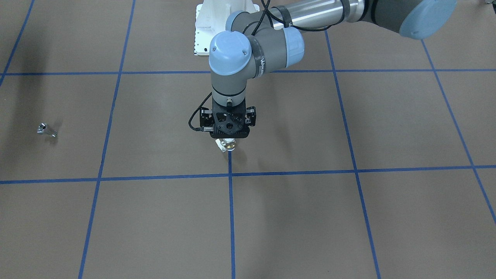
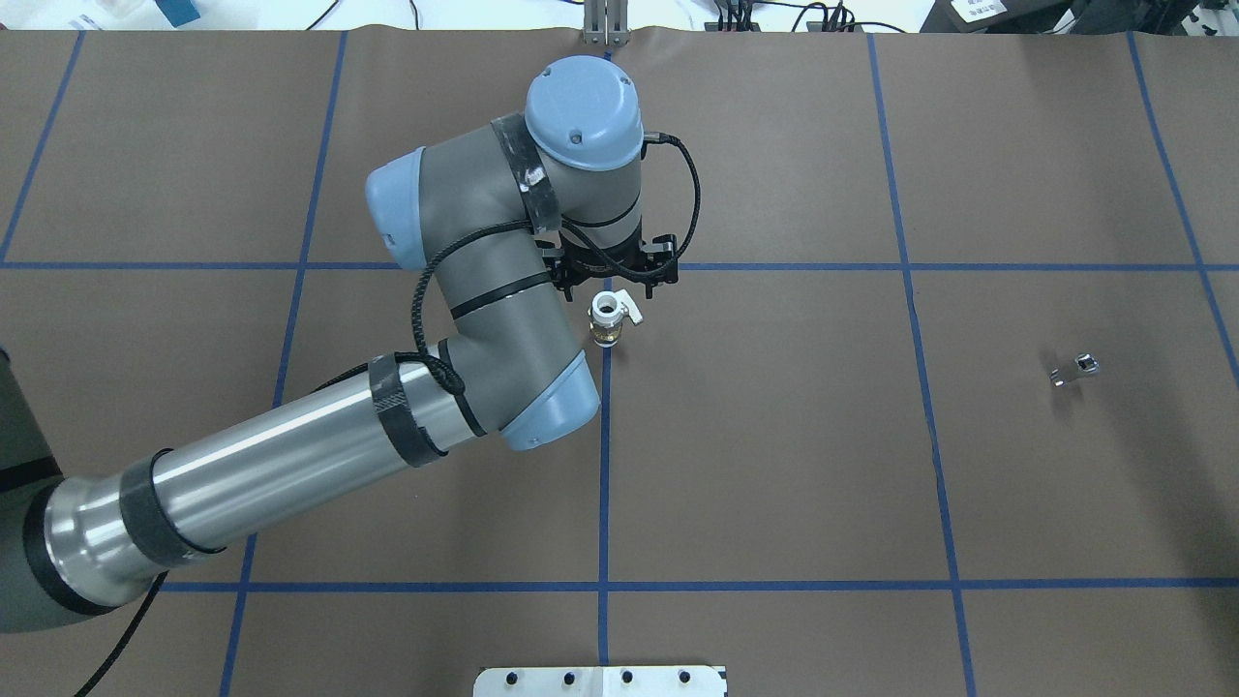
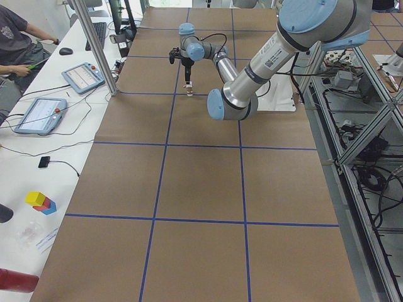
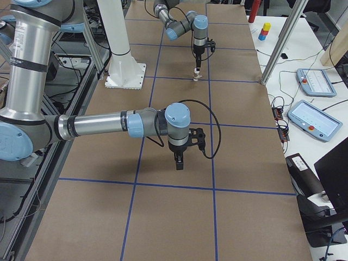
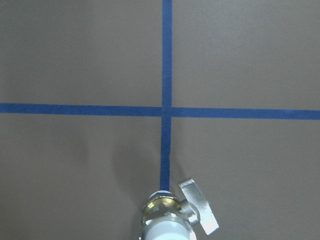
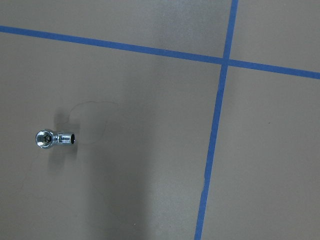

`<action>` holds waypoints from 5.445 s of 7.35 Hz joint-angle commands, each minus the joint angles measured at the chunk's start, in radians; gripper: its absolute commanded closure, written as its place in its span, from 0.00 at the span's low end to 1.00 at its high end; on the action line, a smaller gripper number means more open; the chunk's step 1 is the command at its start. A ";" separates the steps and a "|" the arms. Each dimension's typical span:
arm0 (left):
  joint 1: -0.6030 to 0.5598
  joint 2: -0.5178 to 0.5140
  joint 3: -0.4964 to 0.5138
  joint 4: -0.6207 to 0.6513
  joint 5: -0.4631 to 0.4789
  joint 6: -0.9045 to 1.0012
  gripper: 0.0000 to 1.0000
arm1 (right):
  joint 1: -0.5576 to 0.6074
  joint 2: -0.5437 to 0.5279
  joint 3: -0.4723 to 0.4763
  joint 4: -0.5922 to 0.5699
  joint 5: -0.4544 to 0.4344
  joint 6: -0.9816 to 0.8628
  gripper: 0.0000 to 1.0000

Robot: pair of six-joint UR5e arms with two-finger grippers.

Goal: Assemble PPR valve and pipe with both arms
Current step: 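Release the valve and withdraw the left gripper while the right gripper reaches the chrome fitting, then grasp the chrome pipe fitting with the right gripper, then carry the chrome fitting with the right gripper above the standing valve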

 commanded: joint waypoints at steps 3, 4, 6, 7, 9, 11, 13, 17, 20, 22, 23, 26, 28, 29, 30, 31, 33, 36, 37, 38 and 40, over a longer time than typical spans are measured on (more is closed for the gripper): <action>-0.041 0.296 -0.402 0.041 -0.001 0.044 0.08 | -0.204 0.022 -0.057 0.145 -0.002 0.128 0.00; -0.053 0.314 -0.426 0.041 -0.004 0.044 0.08 | -0.232 0.025 -0.058 0.197 -0.004 0.182 0.00; -0.086 0.390 -0.488 0.041 -0.007 0.079 0.08 | -0.350 0.027 -0.073 0.365 -0.016 0.393 0.00; -0.109 0.432 -0.530 0.062 -0.009 0.170 0.08 | -0.386 0.033 -0.102 0.443 -0.039 0.463 0.00; -0.118 0.452 -0.552 0.089 -0.009 0.217 0.08 | -0.418 0.117 -0.158 0.464 -0.067 0.721 0.00; -0.118 0.454 -0.560 0.089 -0.009 0.217 0.08 | -0.452 0.122 -0.164 0.466 -0.116 0.767 0.00; -0.118 0.454 -0.560 0.089 -0.009 0.217 0.08 | -0.461 0.152 -0.202 0.466 -0.124 0.818 0.03; -0.118 0.454 -0.560 0.089 -0.007 0.216 0.07 | -0.464 0.159 -0.218 0.467 -0.125 0.832 0.40; -0.118 0.454 -0.560 0.089 -0.007 0.216 0.07 | -0.469 0.154 -0.210 0.469 -0.122 0.833 0.39; -0.118 0.454 -0.560 0.089 -0.007 0.216 0.07 | -0.473 0.154 -0.210 0.469 -0.124 0.838 0.39; -0.118 0.454 -0.560 0.089 -0.007 0.216 0.07 | -0.478 0.154 -0.210 0.469 -0.124 0.836 0.39; -0.118 0.454 -0.558 0.089 -0.006 0.216 0.07 | -0.493 0.154 -0.212 0.469 -0.134 0.836 0.41; -0.118 0.454 -0.560 0.089 -0.007 0.216 0.07 | -0.493 0.153 -0.209 0.470 -0.137 0.836 0.72; -0.119 0.454 -0.559 0.089 -0.007 0.216 0.07 | -0.493 0.153 -0.207 0.469 -0.139 0.833 0.96; -0.120 0.454 -0.558 0.089 -0.007 0.216 0.07 | -0.492 0.151 -0.207 0.470 -0.139 0.824 1.00; -0.120 0.454 -0.558 0.089 -0.006 0.216 0.07 | -0.490 0.154 -0.192 0.467 -0.137 0.824 1.00; -0.127 0.467 -0.562 0.089 -0.007 0.229 0.07 | -0.493 0.229 -0.134 0.371 -0.136 0.861 1.00; -0.179 0.578 -0.623 0.086 -0.044 0.344 0.07 | -0.574 0.603 -0.141 0.094 -0.169 1.110 1.00; -0.199 0.604 -0.626 0.083 -0.049 0.375 0.07 | -0.652 0.695 -0.153 0.056 -0.249 1.228 1.00; -0.210 0.630 -0.626 0.080 -0.049 0.419 0.07 | -0.695 0.810 -0.199 0.021 -0.283 1.314 1.00; -0.230 0.679 -0.632 0.076 -0.049 0.467 0.07 | -0.752 0.991 -0.303 -0.008 -0.318 1.442 1.00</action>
